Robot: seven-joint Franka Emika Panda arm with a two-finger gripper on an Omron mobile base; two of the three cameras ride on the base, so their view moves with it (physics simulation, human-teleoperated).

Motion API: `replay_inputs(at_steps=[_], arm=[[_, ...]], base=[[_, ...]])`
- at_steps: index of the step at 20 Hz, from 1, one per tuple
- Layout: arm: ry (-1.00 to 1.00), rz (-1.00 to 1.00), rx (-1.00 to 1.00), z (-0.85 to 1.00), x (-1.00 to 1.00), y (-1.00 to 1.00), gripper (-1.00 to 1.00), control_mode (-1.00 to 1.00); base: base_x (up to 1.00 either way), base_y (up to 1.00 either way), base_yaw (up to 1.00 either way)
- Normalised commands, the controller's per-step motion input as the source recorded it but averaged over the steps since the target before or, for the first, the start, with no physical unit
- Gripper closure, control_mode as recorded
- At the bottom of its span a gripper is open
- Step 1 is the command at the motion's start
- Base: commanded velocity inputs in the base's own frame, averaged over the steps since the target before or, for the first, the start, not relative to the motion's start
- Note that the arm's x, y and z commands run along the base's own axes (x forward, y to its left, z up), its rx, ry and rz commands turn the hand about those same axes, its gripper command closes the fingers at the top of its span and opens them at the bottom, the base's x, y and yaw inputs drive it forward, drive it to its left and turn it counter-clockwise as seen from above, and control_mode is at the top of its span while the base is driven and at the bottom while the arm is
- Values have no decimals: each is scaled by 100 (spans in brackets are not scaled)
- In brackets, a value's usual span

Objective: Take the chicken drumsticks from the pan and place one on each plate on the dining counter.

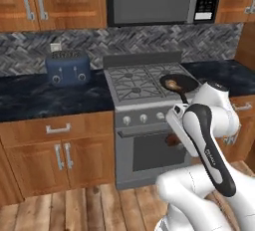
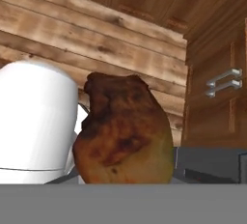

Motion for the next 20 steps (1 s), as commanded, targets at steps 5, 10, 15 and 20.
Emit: replay_inputs(at_steps=[5,10,15,20], arm=[[0,0,0,0,0,0,100,100],[0,0,0,0,0,0,100,100],[0,0,0,0,0,0,100,100],[0,0,0,0,0,0,100,100]], base=[[-100,2,-42],[-100,0,-31],[-100,0,-30],[-100,0,-32]])
